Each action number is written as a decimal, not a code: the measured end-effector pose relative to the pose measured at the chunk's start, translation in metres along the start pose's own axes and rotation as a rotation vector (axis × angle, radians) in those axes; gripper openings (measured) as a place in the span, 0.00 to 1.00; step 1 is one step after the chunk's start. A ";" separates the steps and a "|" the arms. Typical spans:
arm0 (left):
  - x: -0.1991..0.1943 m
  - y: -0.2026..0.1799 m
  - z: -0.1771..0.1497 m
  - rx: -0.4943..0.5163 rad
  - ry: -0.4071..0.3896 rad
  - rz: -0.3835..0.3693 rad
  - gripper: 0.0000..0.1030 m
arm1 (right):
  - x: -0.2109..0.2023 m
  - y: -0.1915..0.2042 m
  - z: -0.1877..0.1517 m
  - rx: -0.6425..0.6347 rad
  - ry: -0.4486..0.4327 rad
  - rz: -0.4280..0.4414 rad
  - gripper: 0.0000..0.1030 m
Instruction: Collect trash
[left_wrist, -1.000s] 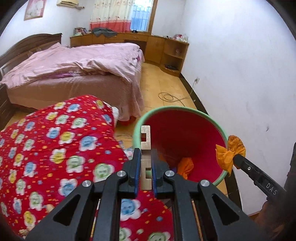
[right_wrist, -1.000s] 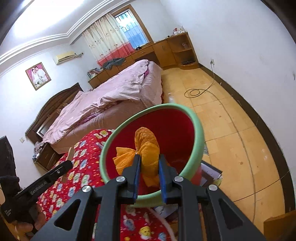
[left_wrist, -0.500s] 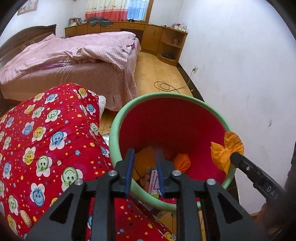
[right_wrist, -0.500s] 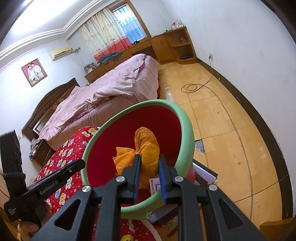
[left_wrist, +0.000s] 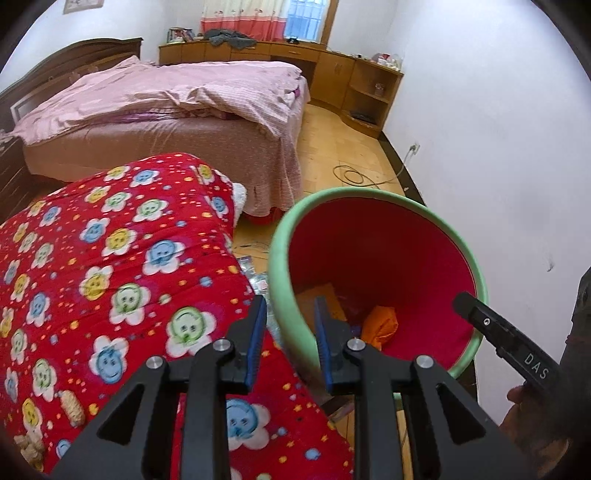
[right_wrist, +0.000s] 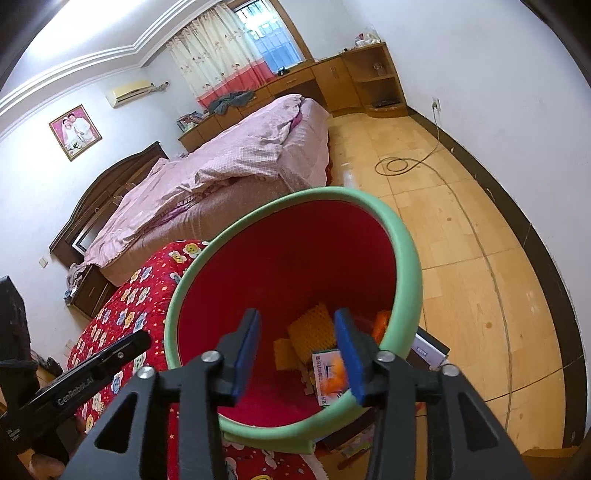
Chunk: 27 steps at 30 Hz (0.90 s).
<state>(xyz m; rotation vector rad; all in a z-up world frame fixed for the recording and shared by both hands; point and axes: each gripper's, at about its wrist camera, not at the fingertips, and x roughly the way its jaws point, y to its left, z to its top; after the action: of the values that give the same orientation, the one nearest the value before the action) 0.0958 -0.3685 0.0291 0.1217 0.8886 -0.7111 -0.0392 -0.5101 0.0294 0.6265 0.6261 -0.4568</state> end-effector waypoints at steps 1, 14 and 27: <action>-0.004 0.002 -0.001 -0.005 -0.003 0.004 0.25 | -0.001 0.001 0.000 -0.002 -0.002 0.002 0.49; -0.045 0.027 -0.014 -0.036 -0.038 0.038 0.25 | -0.031 0.014 -0.013 -0.009 -0.026 0.018 0.64; -0.100 0.061 -0.037 -0.078 -0.088 0.089 0.26 | -0.069 0.063 -0.036 -0.092 -0.057 0.047 0.74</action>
<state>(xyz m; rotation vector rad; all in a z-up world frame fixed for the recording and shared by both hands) 0.0665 -0.2557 0.0690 0.0593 0.8208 -0.5937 -0.0677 -0.4271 0.0764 0.5377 0.5735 -0.3982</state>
